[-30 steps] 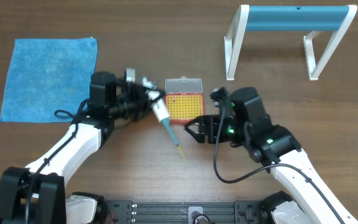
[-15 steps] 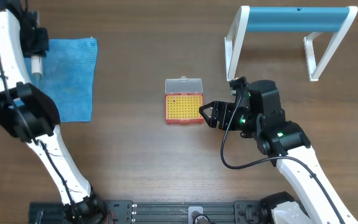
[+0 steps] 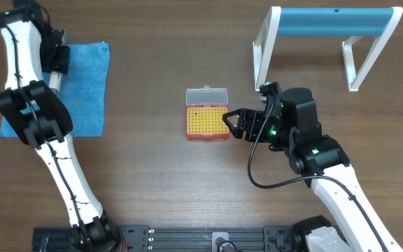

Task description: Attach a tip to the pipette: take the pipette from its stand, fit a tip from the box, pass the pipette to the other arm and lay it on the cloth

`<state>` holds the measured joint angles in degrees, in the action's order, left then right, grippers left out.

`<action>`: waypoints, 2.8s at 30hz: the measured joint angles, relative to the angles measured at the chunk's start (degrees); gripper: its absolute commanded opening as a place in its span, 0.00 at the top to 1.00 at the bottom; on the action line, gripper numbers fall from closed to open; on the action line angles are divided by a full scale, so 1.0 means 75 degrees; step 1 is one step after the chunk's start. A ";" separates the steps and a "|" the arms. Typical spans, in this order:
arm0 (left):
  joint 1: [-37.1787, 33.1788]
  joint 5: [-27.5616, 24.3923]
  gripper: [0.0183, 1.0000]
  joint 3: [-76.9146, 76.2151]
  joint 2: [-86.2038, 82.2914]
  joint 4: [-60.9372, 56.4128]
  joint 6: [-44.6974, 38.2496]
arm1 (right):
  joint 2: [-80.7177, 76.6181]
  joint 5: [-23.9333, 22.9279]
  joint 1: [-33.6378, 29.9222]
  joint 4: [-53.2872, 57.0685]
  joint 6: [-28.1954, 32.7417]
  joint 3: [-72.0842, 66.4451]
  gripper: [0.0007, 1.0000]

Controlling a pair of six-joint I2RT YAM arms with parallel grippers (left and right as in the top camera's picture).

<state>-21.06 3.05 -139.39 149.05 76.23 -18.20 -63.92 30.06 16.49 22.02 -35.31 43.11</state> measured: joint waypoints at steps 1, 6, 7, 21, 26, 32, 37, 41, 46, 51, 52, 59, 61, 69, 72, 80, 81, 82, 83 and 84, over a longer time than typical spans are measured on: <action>0.0000 -0.0102 0.99 0.0000 0.0000 -0.0096 0.0003 | 0.0000 0.0000 0.0000 0.0000 0.0000 0.0000 0.18; 0.0000 -0.0236 0.69 0.0000 0.0000 -0.0393 0.0003 | 0.0000 -0.0003 0.0000 0.0000 -0.0003 0.0000 0.18; 0.0000 -0.0248 0.64 0.0000 0.0000 -0.0527 -0.0038 | 0.0000 -0.0012 0.0000 0.0000 -0.0003 0.0000 0.18; 0.0000 -0.1384 0.07 -0.2299 -0.1786 0.2632 0.1099 | 0.2416 -0.1673 -0.0254 0.0892 0.0726 0.0006 0.18; 0.0000 -0.2055 0.07 -0.2256 -0.5246 0.2754 0.1856 | 0.4572 -0.2203 -0.0254 0.2710 0.1600 0.0003 0.18; 0.0029 -0.3098 0.06 0.2500 -1.1453 0.2678 0.2095 | 0.5794 -0.2343 -0.0256 0.3634 0.3853 -0.0204 0.17; 0.0035 -0.3672 0.06 0.6971 -1.4714 0.2532 0.2133 | 0.5756 -0.2433 -0.0256 0.3663 0.4386 -0.0458 0.11; 0.0032 -0.3914 0.06 0.8769 -1.5186 0.2375 0.2157 | 0.5759 -0.2856 -0.0256 0.3544 0.4412 -0.0536 0.12; 0.0035 -0.4293 0.00 0.9824 -1.5163 0.2174 0.1746 | 0.5759 -0.3028 -0.0256 0.3462 0.4415 -0.0545 0.11; 0.0035 -0.4846 0.00 0.9824 -1.5163 0.2113 0.1390 | 0.5759 -0.3028 -0.0256 0.3465 0.4415 -0.0557 0.11; 0.0032 -0.4505 0.00 0.9824 -1.5163 0.2113 0.1370 | 0.5759 -0.3028 -0.0256 0.3462 0.4415 -0.0557 0.11; 0.0026 -0.3899 0.00 0.9882 -1.5177 0.0595 0.1431 | 0.5759 -0.3031 -0.0256 0.3465 0.4415 -0.0560 0.11; 0.0093 -0.3861 0.00 1.0343 -1.5676 -0.1740 0.1434 | 0.5759 -0.3034 -0.0256 0.3445 0.4415 -0.0560 0.11; 0.1626 -0.2314 0.00 1.7497 -1.9598 -0.8897 0.3806 | 0.5738 -0.3083 -0.0256 0.3462 0.4415 -0.0600 0.11; 0.1938 -0.1603 0.00 1.8167 -1.9756 -0.8996 0.4188 | 0.5738 -0.3083 -0.0256 0.3462 0.4415 -0.0600 0.11; 0.1938 -0.1402 0.00 1.8462 -1.9773 -0.9585 0.4272 | 0.5738 -0.3086 -0.0256 0.3462 0.4415 -0.0600 0.11; 0.1938 -0.1402 0.00 1.8462 -1.9773 -0.9585 0.4272 | 0.5738 -0.3083 -0.0256 0.3462 0.4415 -0.0600 0.11; 0.1938 -0.1402 0.00 1.8462 -1.9773 -0.9585 0.4272 | 0.5738 -0.3083 -0.0256 0.3462 0.4415 -0.0600 0.11; 0.1938 -0.1402 0.00 1.8462 -1.9773 -0.9585 0.4272 | 0.5738 -0.3083 -0.0256 0.3462 0.4415 -0.0600 0.11; 0.1938 -0.1402 0.00 1.8462 -1.9773 -0.9588 0.4272 | 0.5738 -0.3083 -0.0256 0.3462 0.4415 -0.0600 0.11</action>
<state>-6.52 -7.46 -0.93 0.75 4.32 13.85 -20.88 6.94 14.57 47.99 -2.20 38.61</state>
